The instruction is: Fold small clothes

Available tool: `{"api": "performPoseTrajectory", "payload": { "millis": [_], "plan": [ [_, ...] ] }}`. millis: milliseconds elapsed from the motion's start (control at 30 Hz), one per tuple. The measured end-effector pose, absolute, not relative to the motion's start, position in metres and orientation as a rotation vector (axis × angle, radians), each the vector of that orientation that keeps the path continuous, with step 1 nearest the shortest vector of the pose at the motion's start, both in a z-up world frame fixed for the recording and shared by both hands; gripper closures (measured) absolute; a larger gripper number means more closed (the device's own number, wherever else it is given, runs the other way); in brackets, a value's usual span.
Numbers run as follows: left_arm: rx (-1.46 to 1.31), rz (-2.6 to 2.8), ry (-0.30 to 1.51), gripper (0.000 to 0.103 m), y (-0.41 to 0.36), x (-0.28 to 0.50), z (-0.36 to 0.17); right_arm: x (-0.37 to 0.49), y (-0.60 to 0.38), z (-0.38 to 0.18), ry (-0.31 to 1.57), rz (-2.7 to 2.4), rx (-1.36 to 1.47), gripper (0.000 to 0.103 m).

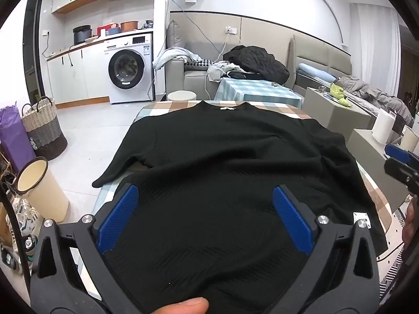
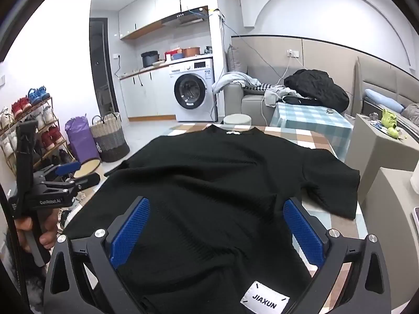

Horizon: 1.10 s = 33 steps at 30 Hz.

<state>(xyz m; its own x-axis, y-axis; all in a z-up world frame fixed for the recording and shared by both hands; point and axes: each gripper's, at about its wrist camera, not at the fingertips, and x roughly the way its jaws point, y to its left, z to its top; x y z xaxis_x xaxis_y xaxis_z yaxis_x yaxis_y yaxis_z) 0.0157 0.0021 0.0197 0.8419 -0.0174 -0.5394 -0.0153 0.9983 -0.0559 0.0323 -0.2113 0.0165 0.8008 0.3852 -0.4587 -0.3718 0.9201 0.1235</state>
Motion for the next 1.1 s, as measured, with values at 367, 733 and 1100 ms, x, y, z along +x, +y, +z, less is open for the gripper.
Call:
{"api": "performPoseTrajectory", "payload": {
  "millis": [367, 733, 1100],
  "plan": [
    [-0.069, 0.001, 0.585, 0.001, 0.0038, 0.0120, 0.0149, 0.0297, -0.2104, 0.0106, 0.505, 0.402, 0.009, 0.000],
    [-0.075, 0.003, 0.584, 0.001, 0.0041, 0.0111, 0.0171, 0.0291, -0.2073, 0.0116, 0.494, 0.392, -0.010, 0.000],
    [-0.076, 0.003, 0.582, 0.001, 0.0054, 0.0105, 0.0182, 0.0295, -0.2092, 0.0140, 0.500, 0.383, 0.003, 0.000]
  ]
}}
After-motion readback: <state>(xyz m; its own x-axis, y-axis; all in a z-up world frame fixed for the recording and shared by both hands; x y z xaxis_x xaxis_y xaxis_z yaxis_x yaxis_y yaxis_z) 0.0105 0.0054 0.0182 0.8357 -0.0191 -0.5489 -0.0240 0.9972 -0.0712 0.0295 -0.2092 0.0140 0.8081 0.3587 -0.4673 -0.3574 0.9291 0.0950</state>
